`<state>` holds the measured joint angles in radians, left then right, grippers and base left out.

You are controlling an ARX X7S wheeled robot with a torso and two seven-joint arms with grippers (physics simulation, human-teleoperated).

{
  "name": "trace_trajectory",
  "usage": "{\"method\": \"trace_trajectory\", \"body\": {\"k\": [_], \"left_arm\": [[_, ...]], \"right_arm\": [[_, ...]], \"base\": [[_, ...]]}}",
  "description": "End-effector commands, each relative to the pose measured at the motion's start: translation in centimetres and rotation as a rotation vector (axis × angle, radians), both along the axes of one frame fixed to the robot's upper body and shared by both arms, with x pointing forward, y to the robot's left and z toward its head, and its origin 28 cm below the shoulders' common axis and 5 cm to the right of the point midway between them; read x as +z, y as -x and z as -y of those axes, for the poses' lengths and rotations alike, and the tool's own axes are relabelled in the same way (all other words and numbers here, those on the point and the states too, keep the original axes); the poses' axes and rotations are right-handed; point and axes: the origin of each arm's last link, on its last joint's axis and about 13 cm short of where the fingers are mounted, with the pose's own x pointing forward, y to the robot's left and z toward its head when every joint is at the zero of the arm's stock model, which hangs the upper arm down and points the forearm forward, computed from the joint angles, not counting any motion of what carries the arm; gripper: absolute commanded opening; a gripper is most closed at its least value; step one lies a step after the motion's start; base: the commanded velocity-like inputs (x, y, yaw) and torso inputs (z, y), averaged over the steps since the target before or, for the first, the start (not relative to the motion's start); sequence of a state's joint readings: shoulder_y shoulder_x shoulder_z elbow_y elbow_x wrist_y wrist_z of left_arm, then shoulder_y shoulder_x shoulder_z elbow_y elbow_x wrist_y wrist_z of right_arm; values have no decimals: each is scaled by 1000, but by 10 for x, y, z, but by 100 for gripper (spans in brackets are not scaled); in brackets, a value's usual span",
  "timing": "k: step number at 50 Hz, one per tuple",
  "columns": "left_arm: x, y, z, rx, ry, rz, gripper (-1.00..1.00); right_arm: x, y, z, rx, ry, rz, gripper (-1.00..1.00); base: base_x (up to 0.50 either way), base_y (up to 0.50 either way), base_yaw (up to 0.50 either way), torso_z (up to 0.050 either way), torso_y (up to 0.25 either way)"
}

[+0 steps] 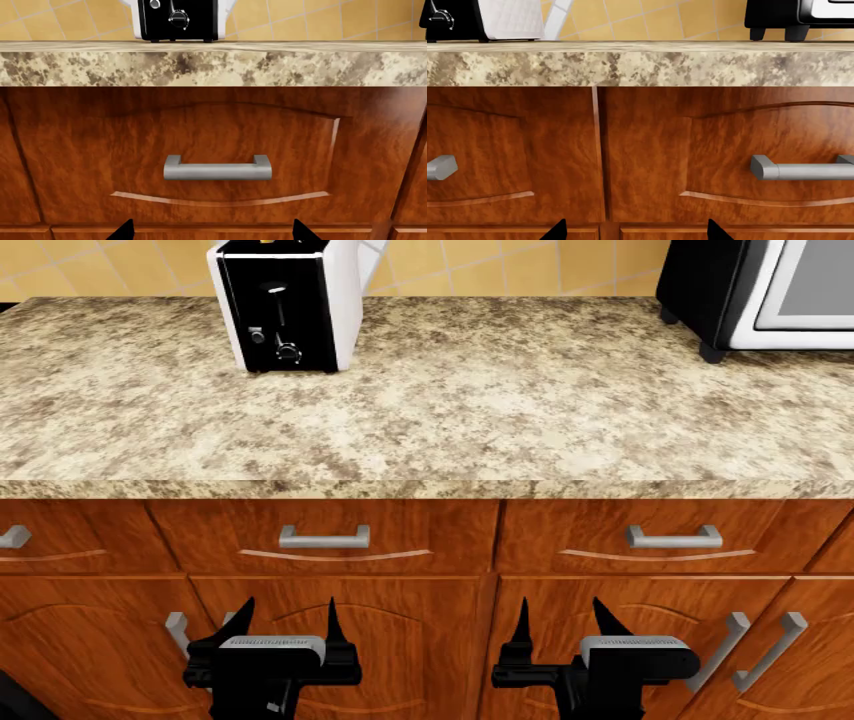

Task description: Push down the lever of the toaster to turn it on.

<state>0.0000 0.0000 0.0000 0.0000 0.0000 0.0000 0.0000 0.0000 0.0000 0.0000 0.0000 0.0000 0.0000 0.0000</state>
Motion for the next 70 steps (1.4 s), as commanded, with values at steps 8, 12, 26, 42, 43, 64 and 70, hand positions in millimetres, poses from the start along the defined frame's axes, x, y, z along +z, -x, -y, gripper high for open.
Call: {"method": "trace_trajectory", "body": {"k": [8,12,26,42,43,64,70], "left_arm": [[0,-1,2,19,-65,39,100],[0,-2,1,18,-67,46,100],[2,-2,0,0,-27,48,100],[9,-3,-2,-25,-6,42,100],[11,-4,-3,-24,-5,46,100],[93,-12,-18,-39,31,48,100],[118,-10,-24,-23,-30,82,100]], "right_arm": [[-2,-1,1,-44,15,-17,100],[-2,-1,1,-46,14,-18,100],[-1,-1,2,-57,13,-19,100],[4,-1,5,-75,29,-9,100],[5,-1,5,-77,31,-7,100],[87,-4,24,-101,108,80,100],[111,-1,28,-103,111,91,100]], "base": [[0,0,0,0,0],[0,0,0,0,0],[0,0,0,39,0],[0,0,0,50,0],[0,0,0,50,0],[0,0,0,38,0],[0,0,0,0,0]]}}
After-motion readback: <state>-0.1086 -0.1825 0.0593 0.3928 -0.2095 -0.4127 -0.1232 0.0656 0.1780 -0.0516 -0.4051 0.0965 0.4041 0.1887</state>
